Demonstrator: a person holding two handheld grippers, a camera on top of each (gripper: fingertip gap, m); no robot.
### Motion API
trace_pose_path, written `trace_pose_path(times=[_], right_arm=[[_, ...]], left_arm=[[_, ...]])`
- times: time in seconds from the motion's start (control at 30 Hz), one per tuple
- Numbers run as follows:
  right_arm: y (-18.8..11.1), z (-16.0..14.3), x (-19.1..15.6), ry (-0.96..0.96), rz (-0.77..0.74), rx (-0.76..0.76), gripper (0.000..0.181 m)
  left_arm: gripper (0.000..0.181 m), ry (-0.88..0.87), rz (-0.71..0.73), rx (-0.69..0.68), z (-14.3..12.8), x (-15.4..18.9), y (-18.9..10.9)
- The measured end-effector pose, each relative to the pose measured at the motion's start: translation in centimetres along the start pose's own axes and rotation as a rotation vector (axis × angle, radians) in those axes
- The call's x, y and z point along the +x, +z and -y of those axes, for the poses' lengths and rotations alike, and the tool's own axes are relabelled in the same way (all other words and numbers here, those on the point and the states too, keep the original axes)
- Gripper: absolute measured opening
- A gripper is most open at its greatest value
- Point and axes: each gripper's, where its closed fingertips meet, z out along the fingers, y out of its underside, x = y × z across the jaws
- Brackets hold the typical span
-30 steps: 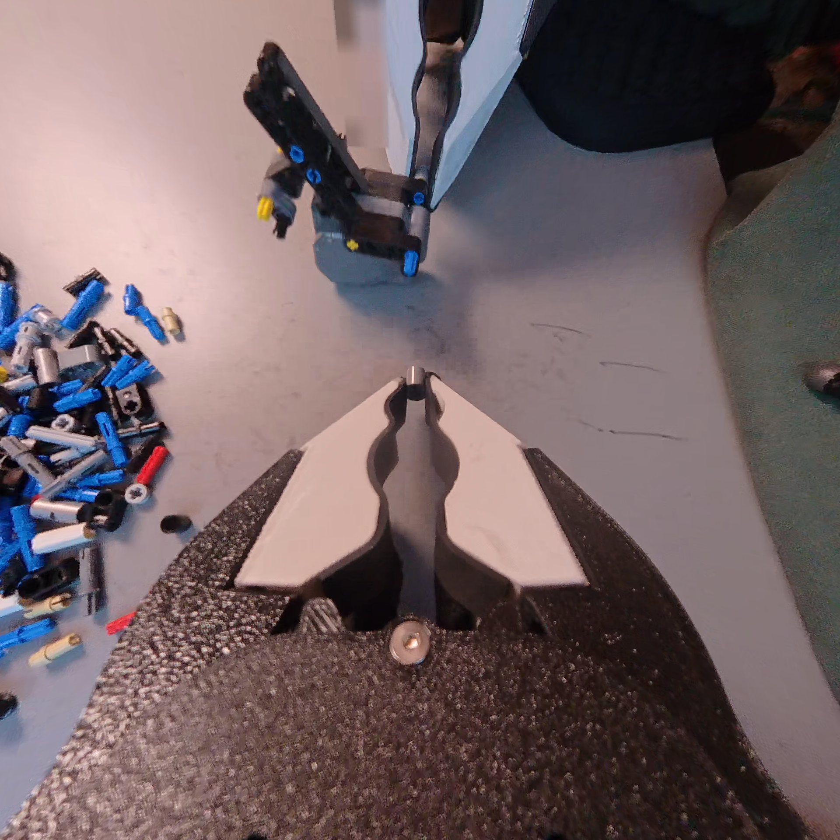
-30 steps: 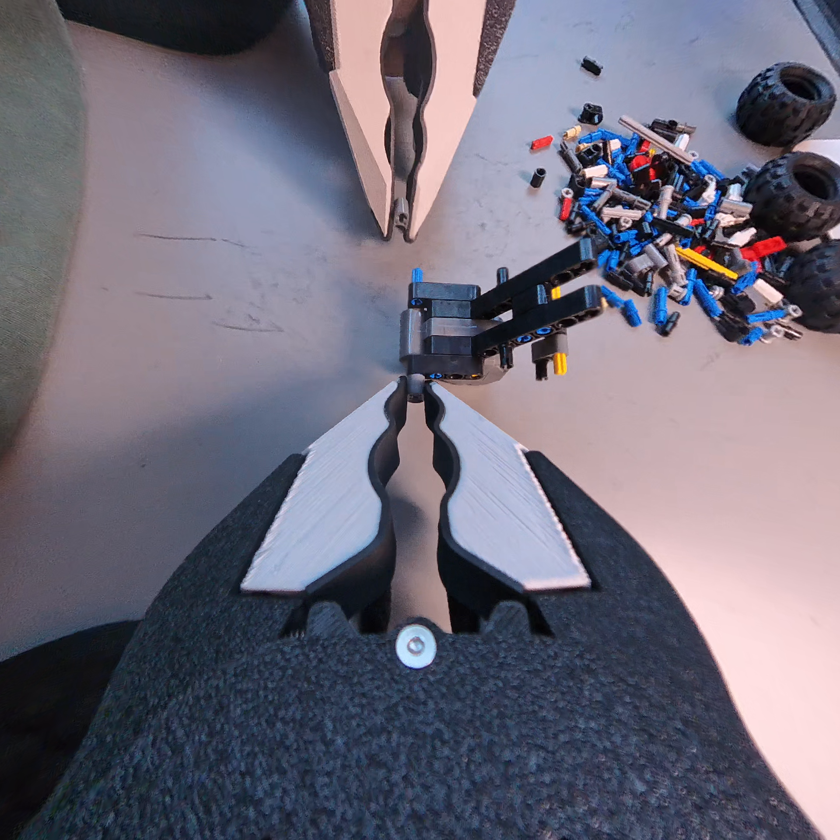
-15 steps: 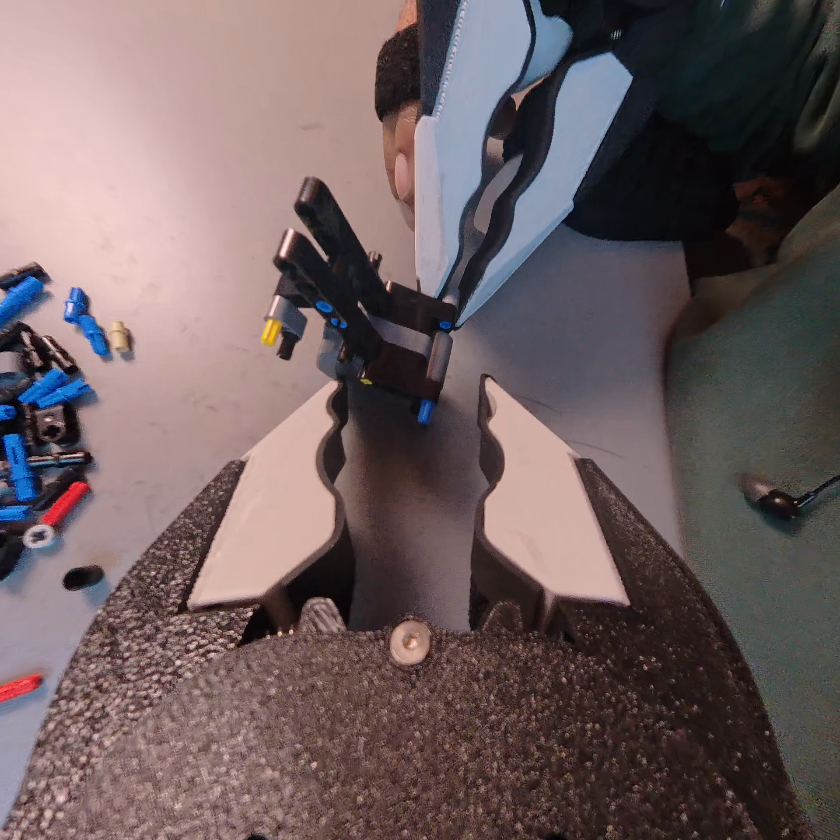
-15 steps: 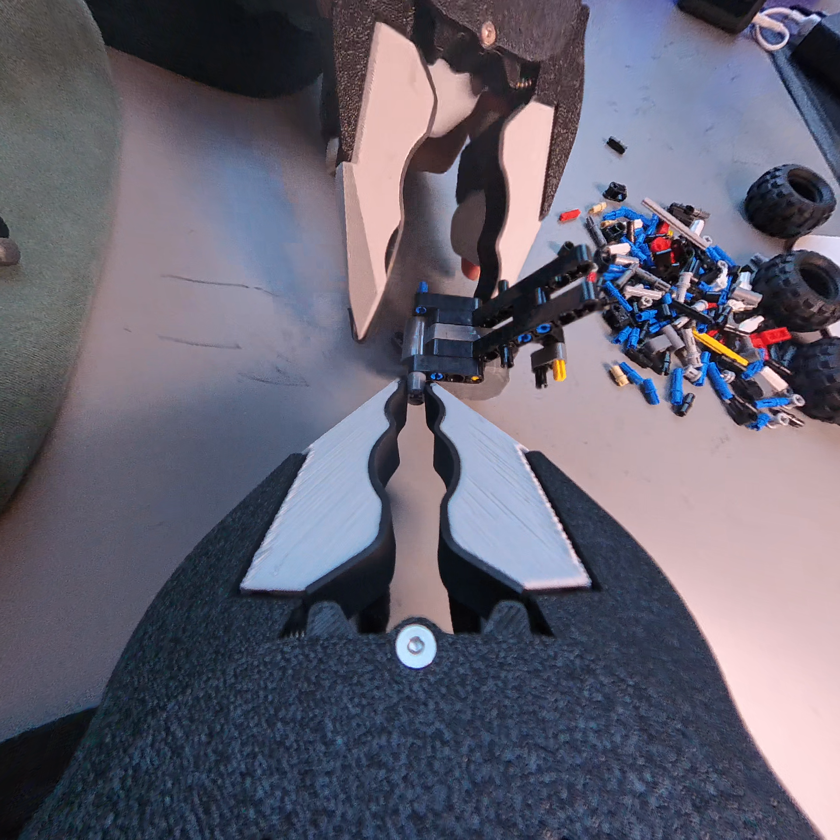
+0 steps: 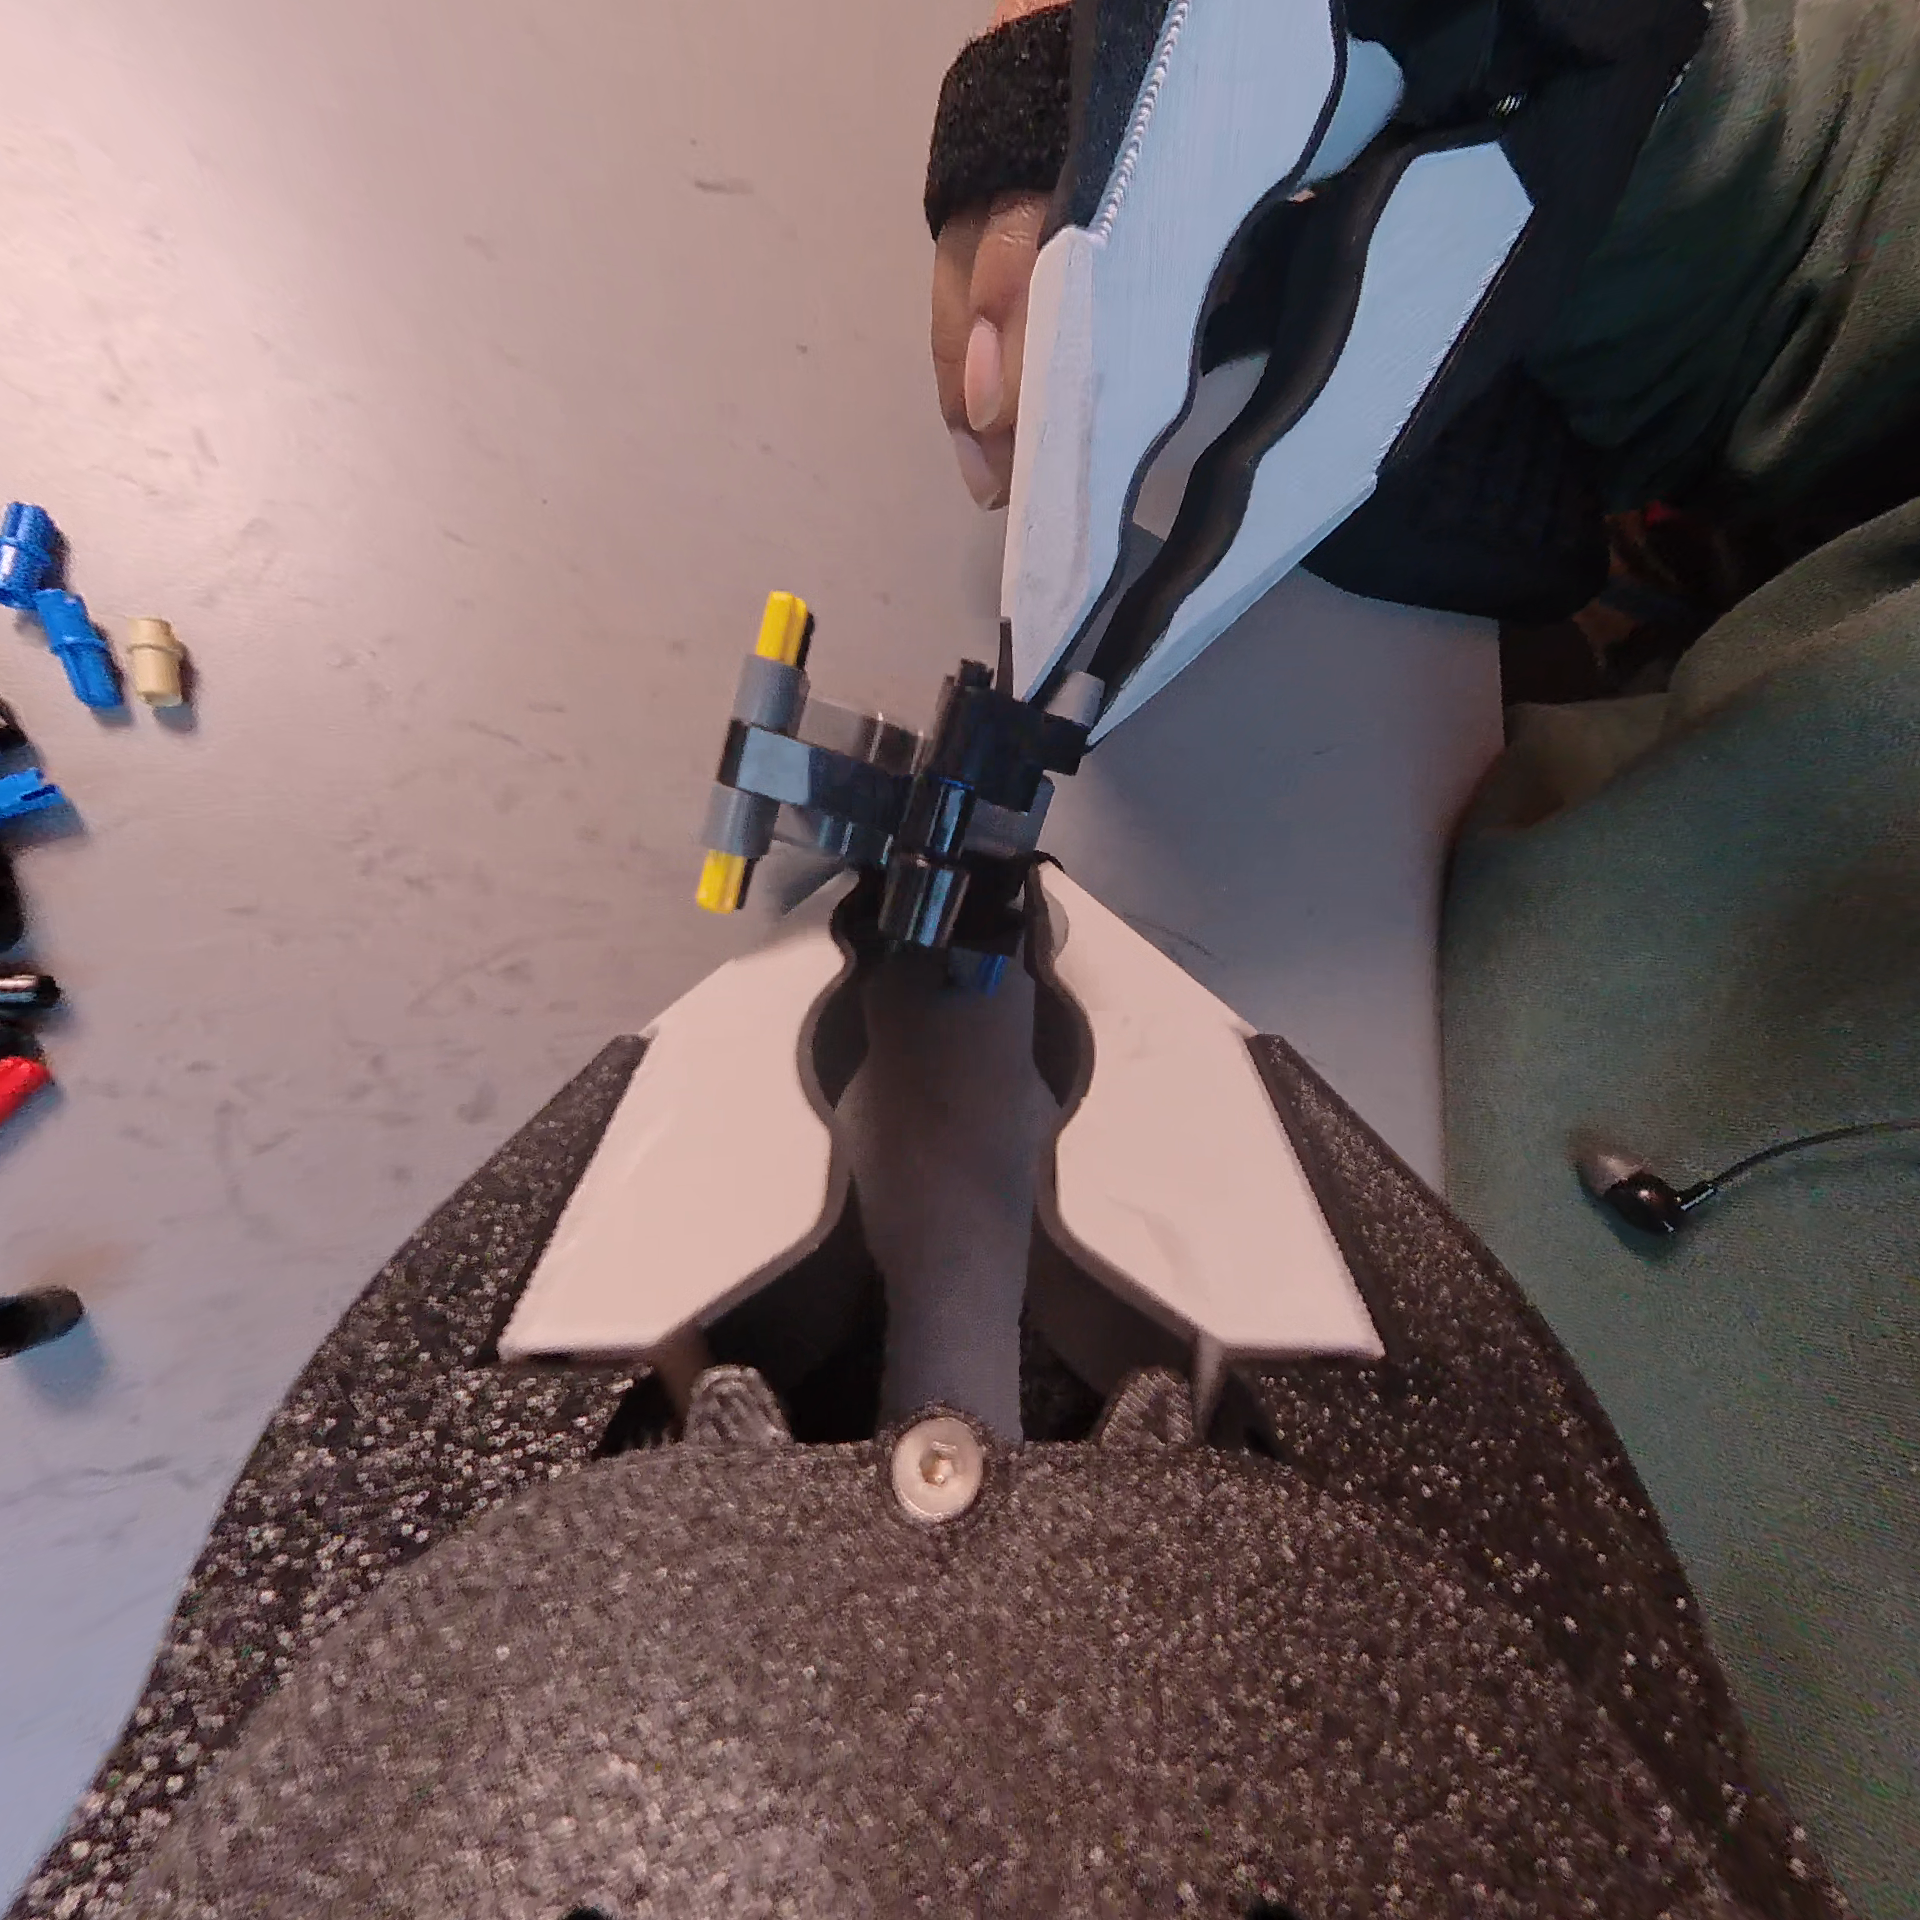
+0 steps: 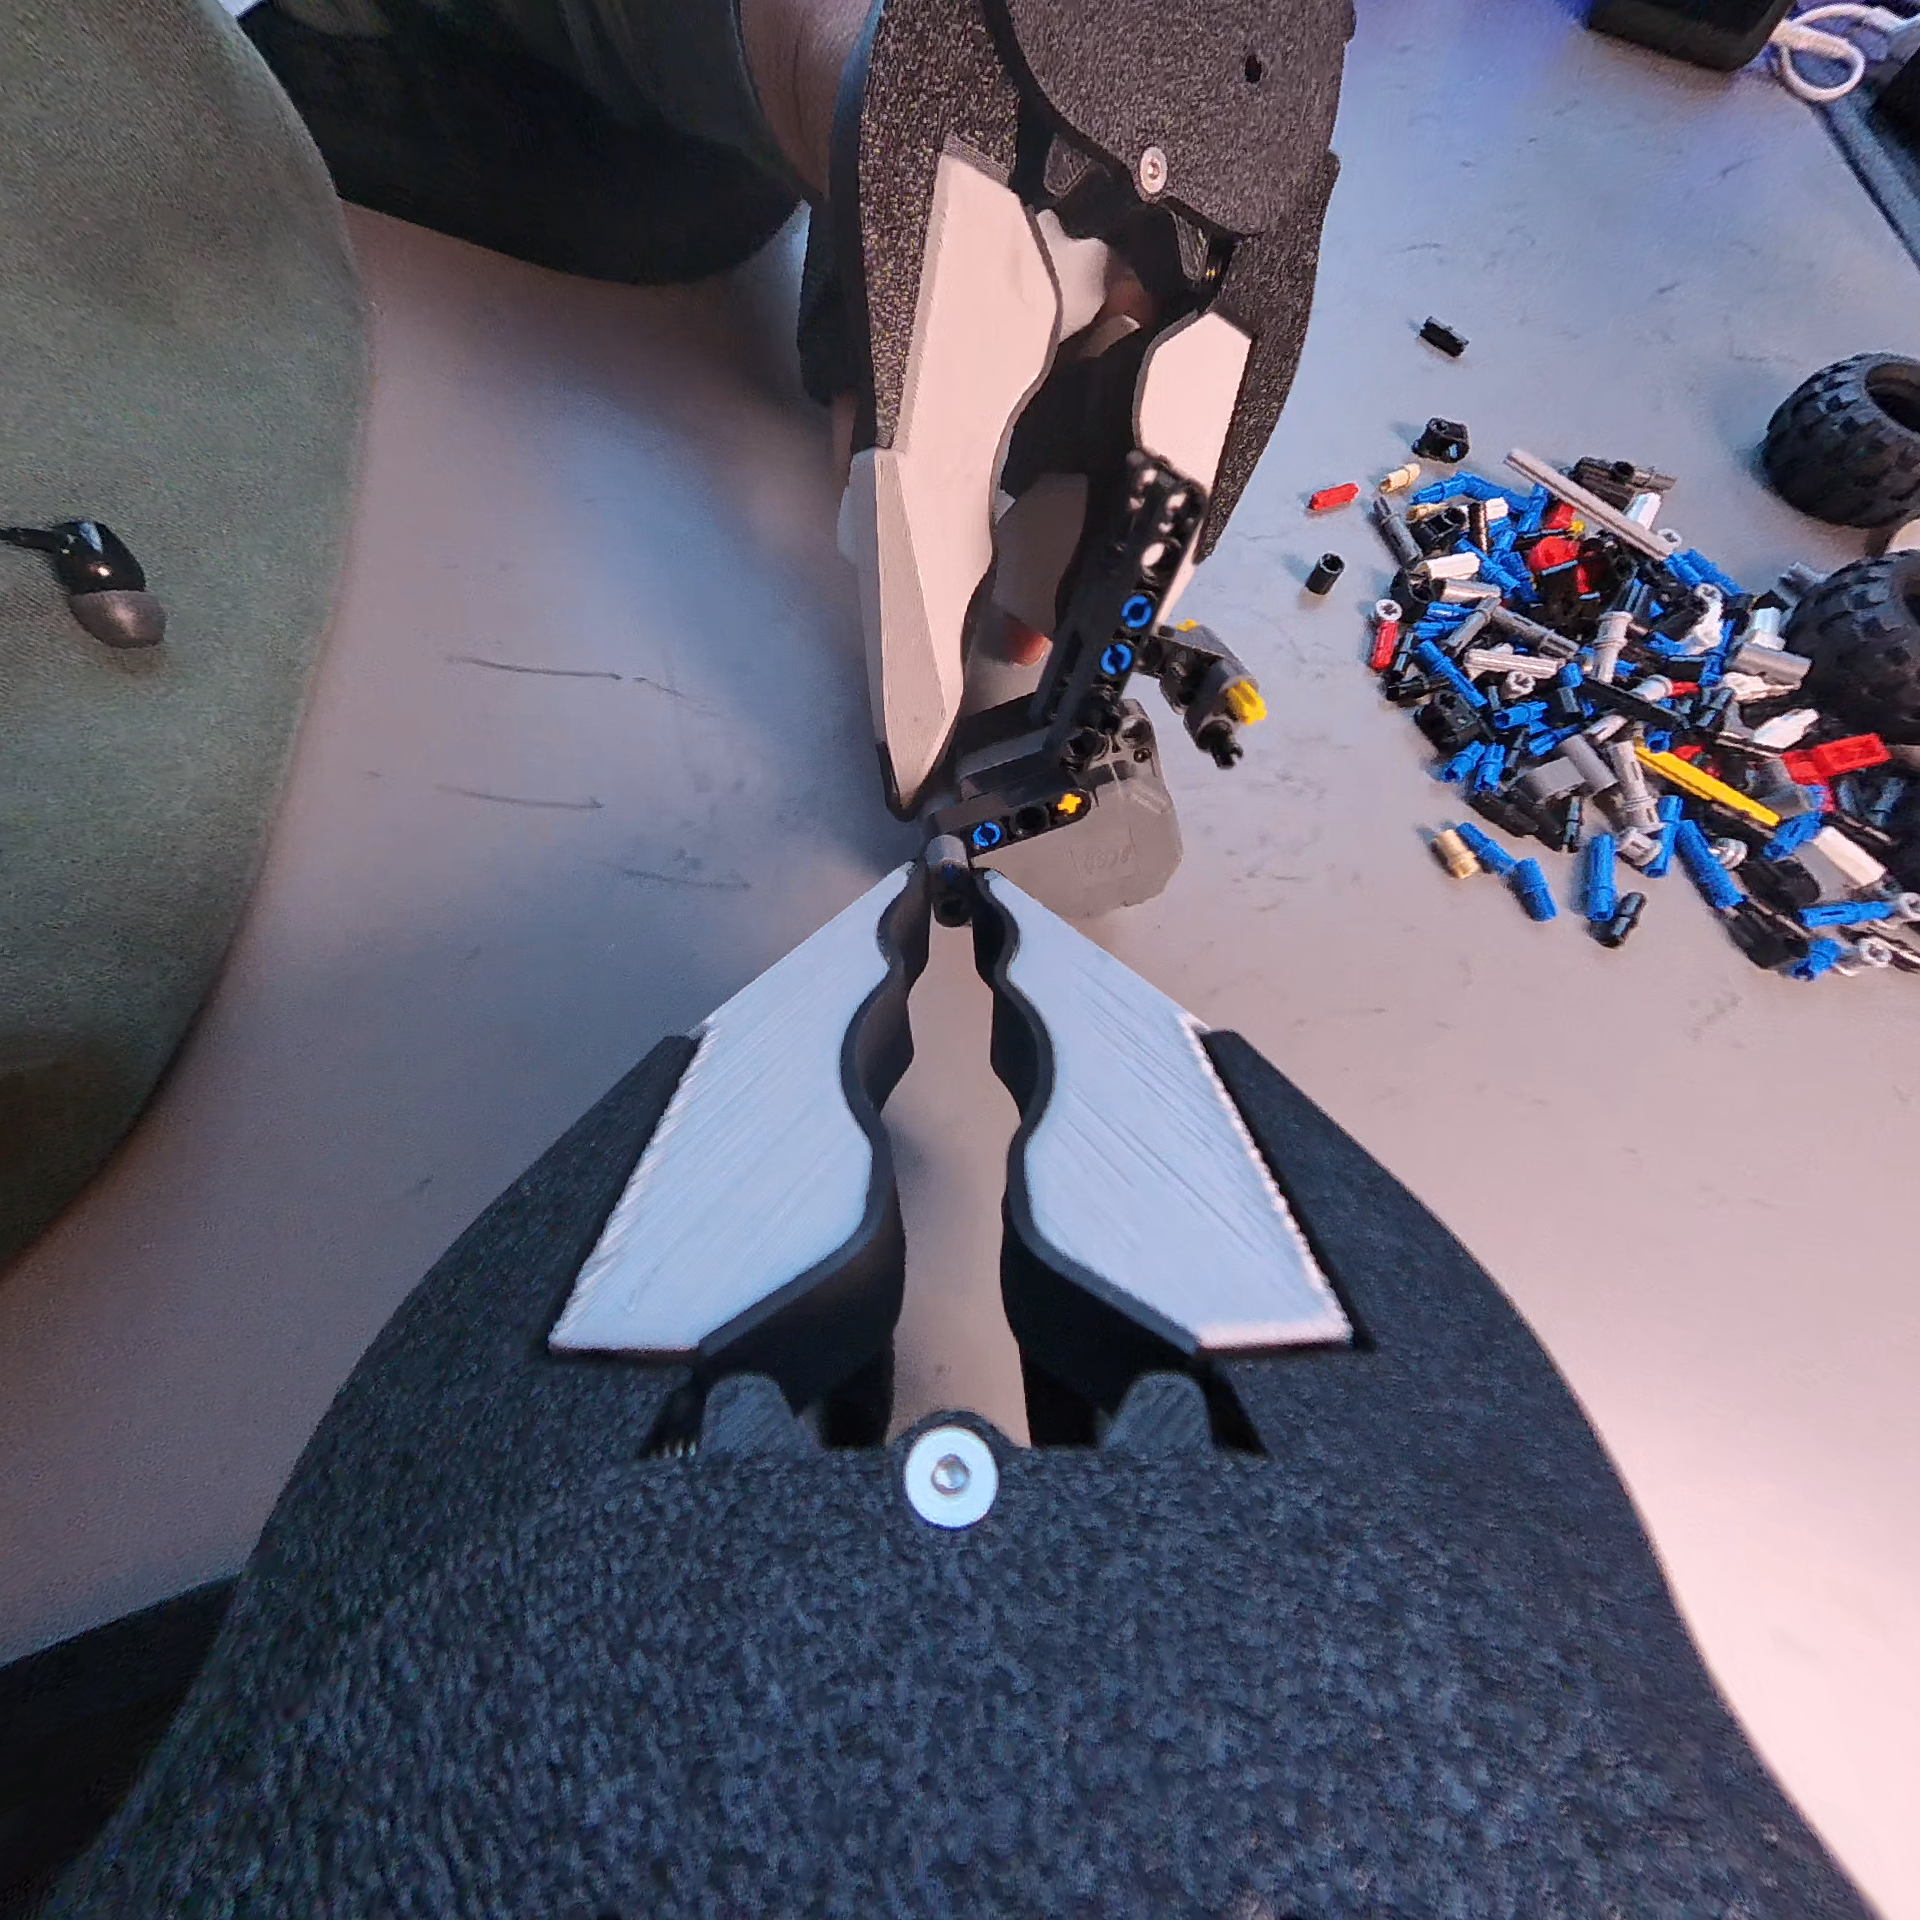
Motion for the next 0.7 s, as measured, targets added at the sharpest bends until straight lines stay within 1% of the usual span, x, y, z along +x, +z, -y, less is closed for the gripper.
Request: trace_pose_path(times=[0.07, 0.13, 0.2, 0.23, 0.3, 0.33, 0.43, 0.5, 0.6, 0.7], right_arm=[[-0.4, -0.6, 0.2, 0.015, 0.012, -0.006, 0.006], [-1.5, -1.4, 0.7, 0.033, 0.003, -0.008, 0.006], [-2.6, -0.6, 0.9, 0.065, 0.007, 0.065, 0.006], [-2.7, -0.5, 1.0, 0.061, 0.0, 0.069, 0.006], [-2.3, -0.9, 1.1, 0.028, -0.021, 0.027, 0.006], [-2.0, -1.4, 0.9, 0.028, -0.012, -0.002, 0.006], [-1.3, -3.1, 1.2, -0.002, -0.05, -0.099, 0.007], [-1.0, -2.8, 0.9, -0.012, -0.04, -0.086, 0.007], [-1.0, -2.1, 1.0, 0.001, -0.035, -0.052, 0.006], [-1.1, -1.8, 1.1, 0.004, -0.039, -0.034, 0.006]], left_arm=[[0.015, -0.011, -0.006, 0.0, 0.0, -0.1, -0.1], [0.014, -0.012, 0.015, -0.008, -0.3, -0.7, -0.6], [0.014, -0.031, 0.018, 0.005, -0.5, -1.2, -1.2], [0.014, -0.039, -0.002, 0.004, -0.6, -1.1, -1.3], [0.015, -0.04, -0.028, 0.009, -0.4, -0.7, -1.3], [0.015, -0.049, -0.046, 0.017, -0.1, -0.5, -1.4], [0.016, -0.092, -0.08, 0.022, 0.1, -0.3, -1.7], [0.016, -0.13, -0.112, 0.004, -0.1, -0.1, -1.7], [0.017, -0.203, -0.203, 0.003, 0.5, 0.4, -1.7], [0.017, -0.229, -0.246, -0.023, 1.2, -0.1, -1.5]])
